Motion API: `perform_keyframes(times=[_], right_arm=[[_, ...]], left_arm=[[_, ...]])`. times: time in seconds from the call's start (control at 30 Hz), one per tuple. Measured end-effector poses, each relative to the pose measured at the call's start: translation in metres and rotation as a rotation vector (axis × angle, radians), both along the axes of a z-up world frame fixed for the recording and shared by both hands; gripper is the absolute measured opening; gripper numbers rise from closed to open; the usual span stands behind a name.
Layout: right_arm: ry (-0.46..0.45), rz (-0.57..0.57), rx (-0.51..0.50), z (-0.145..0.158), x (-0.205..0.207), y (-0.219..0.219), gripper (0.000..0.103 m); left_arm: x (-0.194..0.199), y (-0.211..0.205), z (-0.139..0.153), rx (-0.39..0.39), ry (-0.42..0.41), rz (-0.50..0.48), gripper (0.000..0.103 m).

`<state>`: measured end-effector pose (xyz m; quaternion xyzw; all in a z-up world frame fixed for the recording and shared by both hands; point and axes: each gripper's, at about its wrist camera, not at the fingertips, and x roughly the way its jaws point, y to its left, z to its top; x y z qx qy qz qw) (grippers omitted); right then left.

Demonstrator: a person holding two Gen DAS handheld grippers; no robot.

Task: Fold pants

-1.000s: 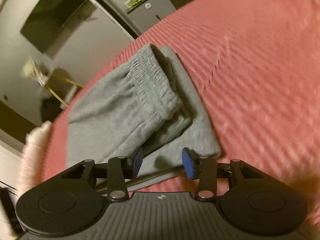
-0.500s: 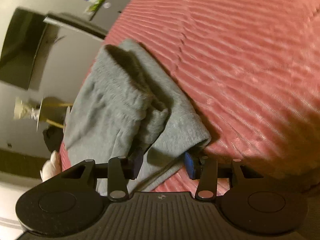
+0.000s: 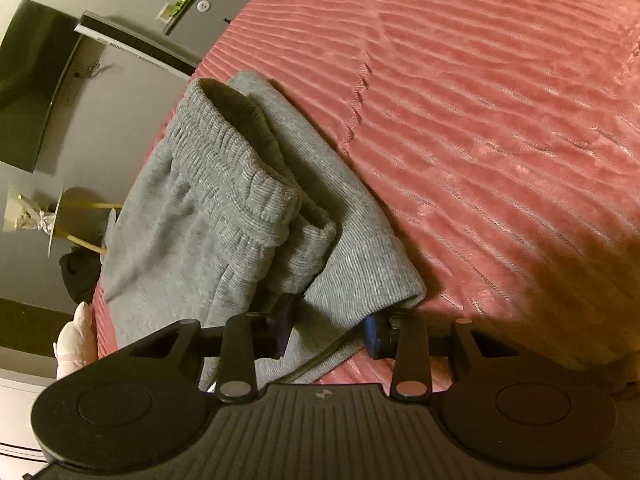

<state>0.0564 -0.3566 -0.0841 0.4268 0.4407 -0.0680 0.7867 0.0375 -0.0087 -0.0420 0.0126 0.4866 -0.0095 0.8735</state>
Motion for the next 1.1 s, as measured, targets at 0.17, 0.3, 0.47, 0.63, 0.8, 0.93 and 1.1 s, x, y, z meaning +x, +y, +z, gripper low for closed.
perform_keyframes(times=[0.17,0.3,0.47,0.63,0.8,0.93,1.1], right_arm=[[-0.032,-0.005,-0.032,0.006,-0.006,0.005,0.02],[-0.072,-0.028,-0.067,0.013,-0.014,0.005,0.015],[-0.071,-0.043,-0.113,0.017,-0.018,0.006,0.014],[-0.068,-0.036,-0.131,0.017,-0.018,0.006,0.014],[-0.066,-0.042,-0.097,0.015,-0.019,0.0,0.014],[-0.066,-0.056,-0.047,0.013,-0.02,-0.009,0.014],[-0.058,-0.043,-0.064,0.019,-0.034,-0.028,0.014]], left_arm=[[0.0,0.001,0.0,-0.03,-0.002,-0.014,0.067],[-0.001,0.004,0.001,-0.071,0.005,-0.013,0.057],[-0.002,0.002,0.001,-0.059,0.006,-0.014,0.056],[-0.002,0.005,0.001,-0.072,0.014,-0.006,0.056],[-0.001,0.01,0.001,-0.083,0.021,0.004,0.058],[-0.002,0.02,0.004,-0.09,0.031,0.04,0.072],[-0.021,0.045,0.028,0.03,-0.032,0.213,0.091]])
